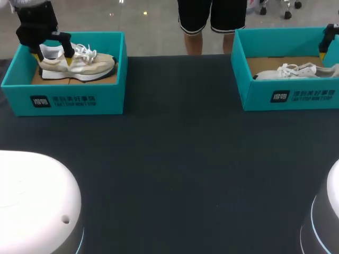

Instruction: Take the shoe out of the shoebox, open the shoe tongue, remove and reinsert the insole, then place the shoe into the shoebox

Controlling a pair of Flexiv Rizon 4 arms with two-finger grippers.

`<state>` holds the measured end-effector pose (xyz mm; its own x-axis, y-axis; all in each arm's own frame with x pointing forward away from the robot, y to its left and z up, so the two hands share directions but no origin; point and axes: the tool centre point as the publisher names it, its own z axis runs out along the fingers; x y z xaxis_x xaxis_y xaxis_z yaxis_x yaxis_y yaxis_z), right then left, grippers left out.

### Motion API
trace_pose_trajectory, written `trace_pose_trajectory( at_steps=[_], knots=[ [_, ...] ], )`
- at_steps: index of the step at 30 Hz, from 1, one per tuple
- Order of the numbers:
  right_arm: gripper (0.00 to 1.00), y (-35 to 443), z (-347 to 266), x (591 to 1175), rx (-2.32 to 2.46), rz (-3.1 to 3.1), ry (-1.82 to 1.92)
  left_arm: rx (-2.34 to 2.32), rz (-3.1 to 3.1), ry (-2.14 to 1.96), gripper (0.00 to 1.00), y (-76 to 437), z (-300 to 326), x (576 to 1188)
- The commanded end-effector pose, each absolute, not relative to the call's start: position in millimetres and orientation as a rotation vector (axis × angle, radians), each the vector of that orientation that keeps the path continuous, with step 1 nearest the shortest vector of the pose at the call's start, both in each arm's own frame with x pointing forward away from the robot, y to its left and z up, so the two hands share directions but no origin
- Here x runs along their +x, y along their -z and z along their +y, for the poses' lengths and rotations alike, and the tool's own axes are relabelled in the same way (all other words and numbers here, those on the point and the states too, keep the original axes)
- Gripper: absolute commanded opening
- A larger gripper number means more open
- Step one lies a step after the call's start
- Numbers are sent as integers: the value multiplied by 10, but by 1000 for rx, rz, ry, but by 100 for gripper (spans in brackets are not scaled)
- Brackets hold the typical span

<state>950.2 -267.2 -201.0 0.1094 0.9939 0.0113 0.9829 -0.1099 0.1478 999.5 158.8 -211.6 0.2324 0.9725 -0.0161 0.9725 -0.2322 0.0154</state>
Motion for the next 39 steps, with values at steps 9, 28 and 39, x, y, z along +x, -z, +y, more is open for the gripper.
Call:
trace_pose_trajectory(
  at_steps=[9,28,39],
  knots=[
    [100,1852,-2390,9023,2030,2171,-287,2470,2003,56,100,2302,1810,10513],
    [100,1921,-2149,8893,1752,2382,-323,2477,2029,19,100,2507,2152,11028],
    [100,1994,-1869,8511,1359,2597,-318,2428,2109,-27,100,2631,2297,11308]
  ],
)
